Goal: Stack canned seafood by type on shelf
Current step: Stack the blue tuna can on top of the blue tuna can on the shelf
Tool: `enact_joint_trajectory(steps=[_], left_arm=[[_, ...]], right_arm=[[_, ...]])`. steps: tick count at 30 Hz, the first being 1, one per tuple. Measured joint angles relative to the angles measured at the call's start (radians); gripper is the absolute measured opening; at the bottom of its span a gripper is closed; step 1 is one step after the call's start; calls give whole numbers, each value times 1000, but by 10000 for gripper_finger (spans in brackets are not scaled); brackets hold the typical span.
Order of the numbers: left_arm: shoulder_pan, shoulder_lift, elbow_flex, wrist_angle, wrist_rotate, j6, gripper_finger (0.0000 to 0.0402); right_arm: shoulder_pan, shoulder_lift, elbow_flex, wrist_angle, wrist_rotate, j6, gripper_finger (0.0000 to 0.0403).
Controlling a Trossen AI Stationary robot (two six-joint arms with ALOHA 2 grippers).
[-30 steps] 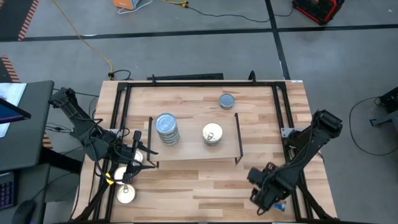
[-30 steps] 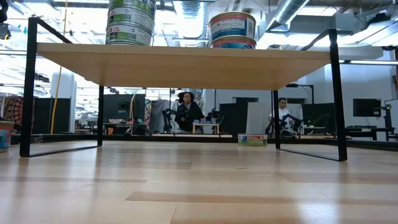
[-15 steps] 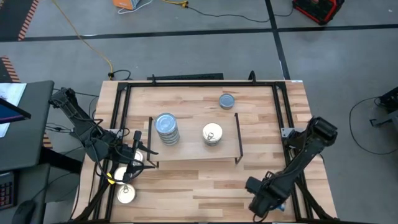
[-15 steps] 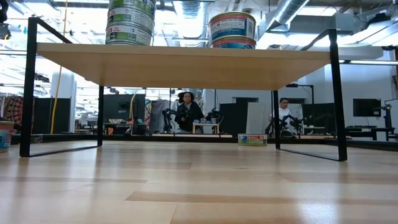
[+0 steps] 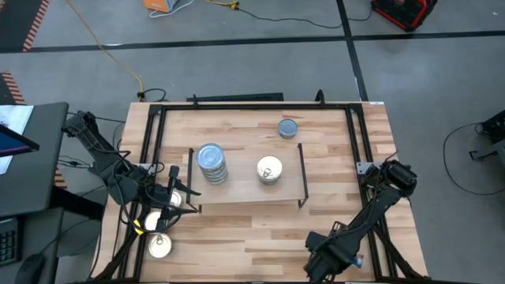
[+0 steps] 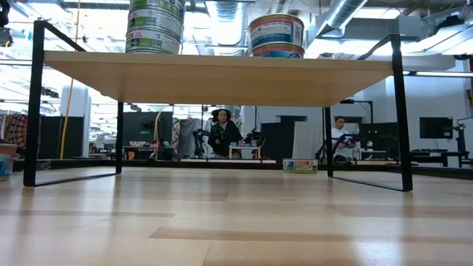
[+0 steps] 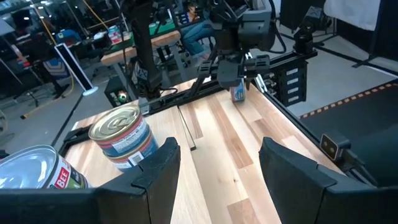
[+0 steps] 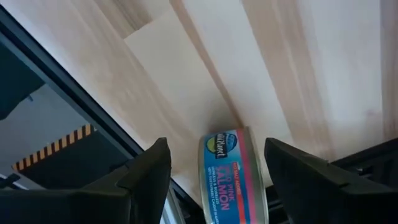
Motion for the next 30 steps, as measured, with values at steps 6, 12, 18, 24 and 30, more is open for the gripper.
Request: enact_joint_trajectory(steps=[6, 12, 18, 24, 30], left_arm=[[0, 0, 0, -13, 0, 7, 210], [0, -1, 0, -30, -1, 29, 210], [0, -1, 0, -30, -1, 33, 210], [0, -1, 0, -29, -1, 32, 210], [0, -1, 0, -29, -2, 33, 210]], right_arm=[[-6, -12, 0, -43, -8, -4, 286], [-2, -12, 0, -48, -91, 83, 287], [18, -11, 0, -48, -152, 147, 296], [45, -11, 0, -43, -168, 174, 380], [70, -12, -5, -7, -167, 164, 382]])
